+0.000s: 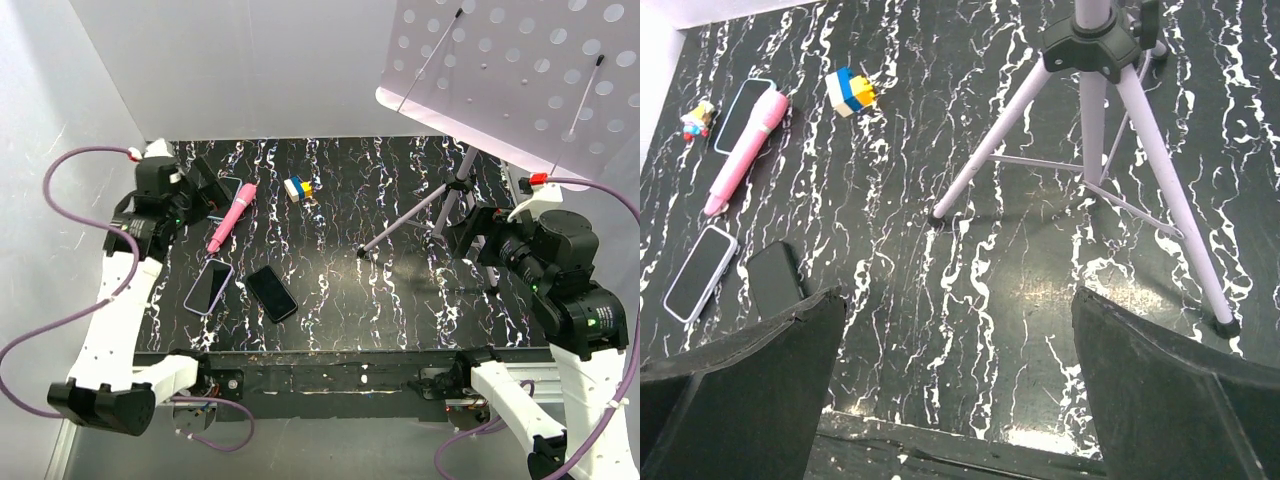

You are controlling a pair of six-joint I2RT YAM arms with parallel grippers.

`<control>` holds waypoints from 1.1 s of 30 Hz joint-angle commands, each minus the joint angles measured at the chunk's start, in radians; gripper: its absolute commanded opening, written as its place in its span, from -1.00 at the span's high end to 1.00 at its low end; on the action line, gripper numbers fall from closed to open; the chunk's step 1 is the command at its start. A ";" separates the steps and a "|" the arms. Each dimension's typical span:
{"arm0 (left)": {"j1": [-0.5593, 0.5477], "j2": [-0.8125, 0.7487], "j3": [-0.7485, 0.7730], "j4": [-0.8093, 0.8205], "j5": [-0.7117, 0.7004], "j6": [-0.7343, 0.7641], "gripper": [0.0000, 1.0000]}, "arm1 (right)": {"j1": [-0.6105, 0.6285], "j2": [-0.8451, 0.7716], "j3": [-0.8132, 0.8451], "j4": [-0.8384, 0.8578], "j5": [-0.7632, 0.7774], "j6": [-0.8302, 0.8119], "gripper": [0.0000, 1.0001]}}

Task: Take the phone out of the phone case
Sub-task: Pick up the phone at the center of the board.

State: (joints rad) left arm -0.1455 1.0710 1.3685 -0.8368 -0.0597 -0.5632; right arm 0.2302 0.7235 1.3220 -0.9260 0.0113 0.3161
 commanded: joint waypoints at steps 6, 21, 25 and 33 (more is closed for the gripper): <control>-0.270 0.129 -0.147 -0.203 -0.264 -0.216 -0.99 | -0.003 -0.010 -0.013 0.038 -0.092 -0.009 -1.00; -0.335 0.303 -0.330 -0.158 -0.178 -0.579 -0.99 | -0.003 -0.012 -0.050 0.009 -0.154 -0.011 -1.00; -0.333 0.331 -0.397 -0.081 -0.111 -0.642 -0.99 | -0.002 -0.010 -0.056 0.009 -0.155 -0.014 -1.00; -0.338 0.360 -0.494 0.103 -0.066 -0.630 -0.99 | -0.003 -0.010 -0.076 0.021 -0.175 -0.005 -1.00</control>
State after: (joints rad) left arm -0.4774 1.4334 0.8997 -0.8452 -0.1566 -1.1759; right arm 0.2298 0.7189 1.2579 -0.9398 -0.1421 0.3111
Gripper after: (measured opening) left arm 0.993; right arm 0.997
